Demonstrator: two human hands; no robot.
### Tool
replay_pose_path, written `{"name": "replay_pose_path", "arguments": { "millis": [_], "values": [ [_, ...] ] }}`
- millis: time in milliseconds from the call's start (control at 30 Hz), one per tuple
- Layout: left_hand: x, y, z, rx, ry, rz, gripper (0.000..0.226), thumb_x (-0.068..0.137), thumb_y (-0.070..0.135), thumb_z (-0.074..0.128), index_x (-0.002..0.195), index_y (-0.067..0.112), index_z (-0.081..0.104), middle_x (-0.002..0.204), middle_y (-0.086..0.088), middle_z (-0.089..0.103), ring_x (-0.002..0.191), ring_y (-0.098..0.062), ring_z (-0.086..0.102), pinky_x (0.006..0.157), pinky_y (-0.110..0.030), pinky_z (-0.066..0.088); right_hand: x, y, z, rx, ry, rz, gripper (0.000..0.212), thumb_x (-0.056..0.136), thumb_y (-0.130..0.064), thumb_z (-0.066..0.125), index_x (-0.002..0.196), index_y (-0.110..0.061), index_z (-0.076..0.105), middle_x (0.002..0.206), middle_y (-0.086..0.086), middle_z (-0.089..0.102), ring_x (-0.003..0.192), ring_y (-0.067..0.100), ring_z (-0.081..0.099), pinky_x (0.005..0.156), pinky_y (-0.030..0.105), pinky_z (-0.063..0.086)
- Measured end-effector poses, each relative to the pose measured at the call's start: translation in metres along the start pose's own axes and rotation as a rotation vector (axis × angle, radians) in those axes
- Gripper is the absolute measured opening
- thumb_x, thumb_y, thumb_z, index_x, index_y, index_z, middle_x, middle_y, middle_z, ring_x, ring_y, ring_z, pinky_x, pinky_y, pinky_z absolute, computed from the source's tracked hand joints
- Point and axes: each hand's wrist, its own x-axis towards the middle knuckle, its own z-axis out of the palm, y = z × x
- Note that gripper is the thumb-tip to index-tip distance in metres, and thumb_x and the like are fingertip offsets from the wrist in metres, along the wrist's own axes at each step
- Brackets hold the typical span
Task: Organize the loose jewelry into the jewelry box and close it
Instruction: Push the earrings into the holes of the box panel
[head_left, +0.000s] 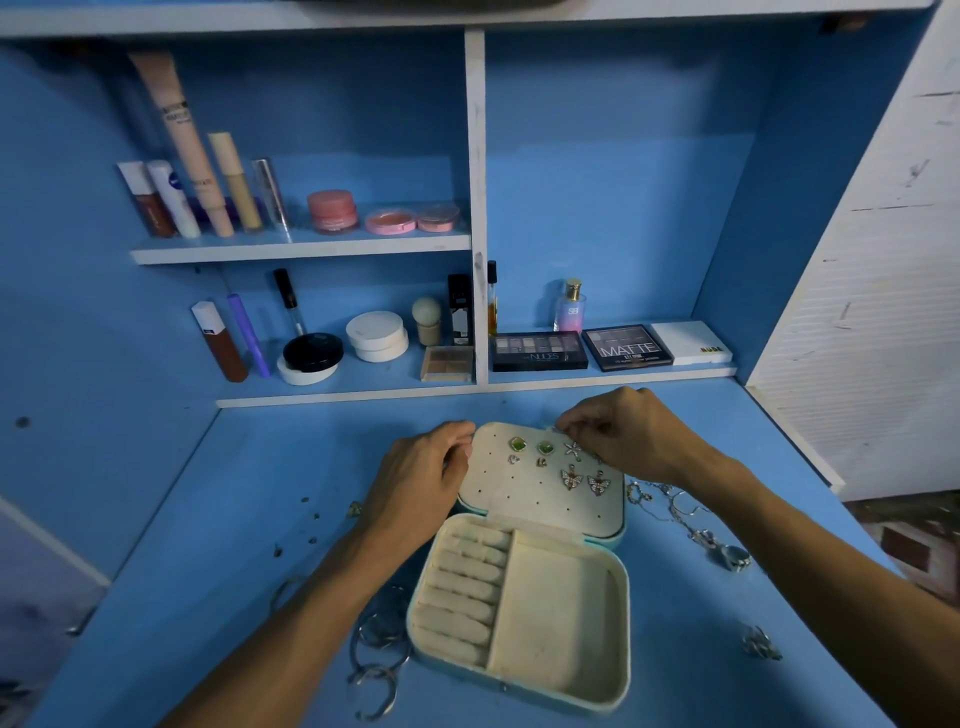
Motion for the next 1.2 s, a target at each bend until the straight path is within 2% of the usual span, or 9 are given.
{"name": "replay_pose_path", "arguments": {
  "millis": [133,467,600,667,767,900,967,1100,1200],
  "values": [
    [-0.001,0.001,0.000,0.037,-0.027,0.007,0.023,0.100,0.014,0.057,0.120,0.014,0.069,0.095,0.002,0.075,0.082,-0.016,0.069,0.078,-0.041,0.057,-0.002,-0.004,0.003,-0.074,0.046,-0.028,0.026,0.097,-0.015,0.057,0.112,-0.025,0.076,0.109,-0.014,0.074,0.095,0.007,0.069,0.092,0.021,0.053],
    [-0.005,0.000,-0.007,0.020,-0.021,0.006,0.026,0.102,0.016,0.056,0.124,0.012,0.068,0.102,0.000,0.076,0.090,-0.015,0.070,0.085,-0.036,0.056,-0.002,-0.006,0.006,-0.091,0.074,-0.006,0.028,0.098,-0.015,0.055,0.118,-0.020,0.074,0.111,-0.007,0.075,0.085,0.005,0.063,0.082,0.016,0.049],
    [-0.010,0.000,-0.018,0.004,0.001,0.009,0.027,0.100,0.020,0.061,0.126,0.014,0.068,0.111,0.006,0.075,0.096,-0.004,0.068,0.084,-0.008,0.048,-0.001,-0.018,0.011,-0.047,0.143,-0.082,0.027,0.095,-0.012,0.057,0.116,-0.017,0.074,0.108,-0.003,0.074,0.083,0.007,0.061,0.080,0.017,0.047],
    [-0.015,-0.003,-0.030,0.003,0.016,-0.005,0.026,0.099,0.022,0.062,0.123,0.016,0.070,0.112,0.008,0.074,0.097,-0.002,0.067,0.082,-0.002,0.045,0.002,-0.029,0.015,-0.030,0.148,-0.133,0.025,0.095,-0.013,0.059,0.114,-0.018,0.075,0.108,-0.002,0.073,0.084,0.010,0.063,0.078,0.016,0.047],
    [-0.025,-0.015,-0.051,0.014,0.064,-0.045,0.021,0.098,0.023,0.064,0.117,0.021,0.073,0.107,0.013,0.075,0.091,0.000,0.068,0.081,-0.006,0.048,0.006,-0.049,0.024,-0.014,0.133,-0.210,0.023,0.093,-0.011,0.062,0.110,-0.019,0.076,0.105,-0.003,0.073,0.081,0.007,0.061,0.072,0.001,0.037],
    [-0.047,-0.041,-0.081,0.045,0.165,-0.126,0.017,0.096,0.021,0.067,0.111,0.021,0.075,0.096,0.016,0.074,0.086,0.004,0.066,0.076,-0.005,0.047,0.011,-0.077,0.039,-0.002,0.100,-0.319,0.018,0.089,-0.010,0.068,0.102,-0.017,0.079,0.101,-0.006,0.076,0.076,-0.002,0.056,0.073,0.002,0.038],
    [-0.059,-0.056,-0.092,0.060,0.219,-0.163,0.015,0.095,0.017,0.067,0.109,0.019,0.075,0.094,0.015,0.074,0.084,0.001,0.067,0.075,-0.011,0.050,0.015,-0.086,0.047,0.001,0.066,-0.360,0.017,0.088,-0.008,0.070,0.100,-0.016,0.079,0.099,-0.006,0.076,0.074,-0.004,0.054,0.073,0.000,0.038],
    [-0.080,-0.079,-0.098,0.123,0.231,-0.190,0.015,0.094,0.014,0.068,0.106,0.019,0.075,0.093,0.015,0.072,0.081,-0.004,0.066,0.073,-0.022,0.054,0.022,-0.098,0.064,-0.008,0.020,-0.365,0.017,0.088,-0.015,0.073,0.103,-0.021,0.078,0.099,-0.005,0.074,0.078,0.004,0.059,0.082,0.023,0.052],
    [-0.085,-0.078,-0.095,0.136,0.179,-0.178,0.016,0.093,0.032,0.063,0.104,0.025,0.074,0.090,0.013,0.068,0.078,-0.007,0.065,0.071,-0.034,0.057,0.027,-0.101,0.072,-0.041,-0.019,-0.358,0.017,0.087,-0.015,0.074,0.103,-0.021,0.078,0.099,-0.004,0.073,0.085,0.010,0.065,0.084,0.025,0.052]
  ]
}}
